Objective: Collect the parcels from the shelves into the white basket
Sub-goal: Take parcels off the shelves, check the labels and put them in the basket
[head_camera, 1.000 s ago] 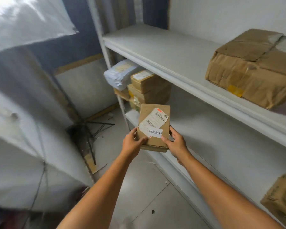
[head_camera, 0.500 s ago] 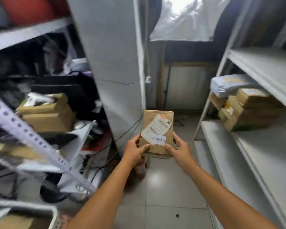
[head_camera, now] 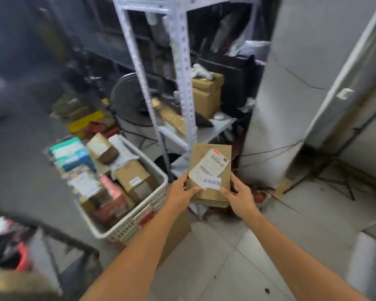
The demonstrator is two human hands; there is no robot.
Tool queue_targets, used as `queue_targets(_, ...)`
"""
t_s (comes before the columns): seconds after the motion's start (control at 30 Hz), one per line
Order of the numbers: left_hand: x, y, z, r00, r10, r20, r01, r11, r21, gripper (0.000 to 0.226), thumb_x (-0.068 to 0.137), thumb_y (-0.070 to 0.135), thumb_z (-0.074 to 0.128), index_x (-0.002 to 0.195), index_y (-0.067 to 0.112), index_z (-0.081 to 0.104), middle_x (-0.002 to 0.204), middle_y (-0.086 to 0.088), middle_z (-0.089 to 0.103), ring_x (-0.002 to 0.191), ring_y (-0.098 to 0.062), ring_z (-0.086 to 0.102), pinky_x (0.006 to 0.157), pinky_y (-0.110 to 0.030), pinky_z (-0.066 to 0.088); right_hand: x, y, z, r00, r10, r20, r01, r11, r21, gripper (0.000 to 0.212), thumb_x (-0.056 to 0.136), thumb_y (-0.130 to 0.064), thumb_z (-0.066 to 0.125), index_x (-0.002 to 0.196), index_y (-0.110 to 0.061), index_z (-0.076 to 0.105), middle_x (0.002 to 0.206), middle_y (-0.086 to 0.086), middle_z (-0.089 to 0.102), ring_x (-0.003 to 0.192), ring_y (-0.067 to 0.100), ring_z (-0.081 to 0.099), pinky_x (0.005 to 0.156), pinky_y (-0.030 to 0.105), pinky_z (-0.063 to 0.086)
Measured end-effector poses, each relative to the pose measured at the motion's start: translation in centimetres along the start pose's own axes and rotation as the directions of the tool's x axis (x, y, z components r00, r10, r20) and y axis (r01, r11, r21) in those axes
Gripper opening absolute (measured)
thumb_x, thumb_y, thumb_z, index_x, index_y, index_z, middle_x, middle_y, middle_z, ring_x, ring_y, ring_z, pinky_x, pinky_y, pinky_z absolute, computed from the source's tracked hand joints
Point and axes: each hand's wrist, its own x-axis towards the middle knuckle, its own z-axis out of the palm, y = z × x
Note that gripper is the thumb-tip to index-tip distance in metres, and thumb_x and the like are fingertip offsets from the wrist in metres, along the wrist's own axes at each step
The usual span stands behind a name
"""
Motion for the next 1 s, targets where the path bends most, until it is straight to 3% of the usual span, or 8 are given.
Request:
queue_targets(0.07, -2.0, -1.1, -1.9, 0.996, -0.02, -0.088, 0.019, 1.0, -0.01, 0.058, 0.079, 0.012, 0.075, 0.126, 0.035, 0.051, 0.108, 0.025, 0.057, 0.096, 0.005, 0.052, 0.068, 0.001, 0.039, 0.1, -0.1, 2.1, 0.995, -0.033, 0.095, 0.038, 0.998, -0.048, 0.068, 0.089, -0.007, 0.066, 0.147, -0.027, 0.037, 0.133, -0.015, 0.052, 0.125, 0.012, 0.051, 0.104, 0.037, 0.046)
queue_targets(0.2, -5.2, -3.6, -6.4, 0.963, -0.112, -0.246, 0.103, 0.993, -0.049, 0.063, 0.082, 0.015, 0.072, 0.137, 0.035, 0.047, 0.118, 0.02, 0.057, 0.105, -0.001, 0.053, 0.071, -0.008, 0.043, 0.4, -1.0, 7.3, 0.953, -0.039, 0.302, 0.069, 0.994, -0.087, 0.066, 0.088, -0.009, 0.067, 0.146, -0.023, 0.04, 0.138, -0.011, 0.053, 0.124, 0.008, 0.052, 0.107, 0.033, 0.043)
queue_targets(0.33, -5.9, -5.8, -11.1, 0.923, -0.166, -0.347, 0.136, 0.985, -0.108, 0.063, 0.082, 0.013, 0.072, 0.136, 0.034, 0.048, 0.118, 0.019, 0.059, 0.102, 0.005, 0.054, 0.063, -0.003, 0.046, 2.3, -1.9, 13.1, 0.886, -0.059, 0.46, 0.118, 0.988, -0.1, 0.065, 0.088, -0.003, 0.065, 0.146, -0.018, 0.04, 0.133, -0.012, 0.053, 0.124, 0.004, 0.048, 0.101, 0.016, 0.041)
queue_targets(0.53, -1.6, -9.7, -18.3, 0.872, -0.239, -0.428, 0.185, 0.969, -0.164, 0.065, 0.083, 0.015, 0.071, 0.139, 0.034, 0.045, 0.12, 0.019, 0.06, 0.109, 0.0, 0.056, 0.091, -0.027, 0.051, 8.6, -2.7, 22.6, 0.852, 0.004, 0.524, 0.097, 0.981, -0.166, 0.068, 0.088, -0.007, 0.066, 0.149, -0.013, 0.035, 0.142, -0.003, 0.049, 0.129, 0.012, 0.046, 0.111, 0.036, 0.038)
queue_targets(0.63, 2.2, -11.9, -21.4, 0.859, -0.268, -0.436, 0.202, 0.96, -0.194, 0.064, 0.084, 0.015, 0.07, 0.138, 0.037, 0.044, 0.114, 0.024, 0.059, 0.105, 0.005, 0.055, 0.085, -0.019, 0.047, 12.4, -3.0, 26.6, 0.844, 0.039, 0.535, 0.065, 0.983, -0.173, 0.067, 0.089, -0.005, 0.065, 0.148, -0.014, 0.036, 0.137, -0.006, 0.05, 0.124, 0.009, 0.048, 0.107, 0.029, 0.039)
queue_targets(0.77, 7.8, -14.9, -24.5, 0.844, -0.306, -0.441, 0.237, 0.949, -0.206, 0.064, 0.085, 0.02, 0.069, 0.14, 0.038, 0.041, 0.105, 0.035, 0.051, 0.106, 0.0, 0.052, 0.086, -0.021, 0.042, 18.6, -2.6, 31.0, 0.83, 0.071, 0.554, 0.075, 0.969, -0.237, 0.067, 0.089, -0.006, 0.066, 0.148, -0.016, 0.036, 0.136, -0.007, 0.051, 0.123, 0.009, 0.048, 0.106, 0.03, 0.04)
queue_targets(0.87, 12.2, -17.3, -25.9, 0.826, -0.346, -0.445, 0.267, 0.935, -0.232, 0.064, 0.085, 0.02, 0.07, 0.14, 0.035, 0.041, 0.115, 0.027, 0.055, 0.108, 0.001, 0.052, 0.091, -0.021, 0.044, 23.8, -1.8, 33.7, 0.809, 0.101, 0.579, 0.091, 0.952, -0.292, 0.068, 0.088, -0.006, 0.067, 0.148, -0.016, 0.037, 0.138, -0.005, 0.051, 0.122, 0.009, 0.049, 0.103, 0.027, 0.04)
queue_targets(1.0, 17.6, -20.0, -26.9, 0.8, -0.394, -0.453, 0.286, 0.913, -0.29, 0.063, 0.085, 0.016, 0.069, 0.14, 0.032, 0.043, 0.123, 0.018, 0.057, 0.117, -0.006, 0.053, 0.099, -0.029, 0.045, 30.5, -0.2, 36.9, 0.777, 0.118, 0.619, 0.121, 0.936, -0.33, 0.068, 0.086, -0.004, 0.068, 0.147, -0.016, 0.039, 0.14, -0.003, 0.051, 0.126, 0.011, 0.047, 0.109, 0.032, 0.038)
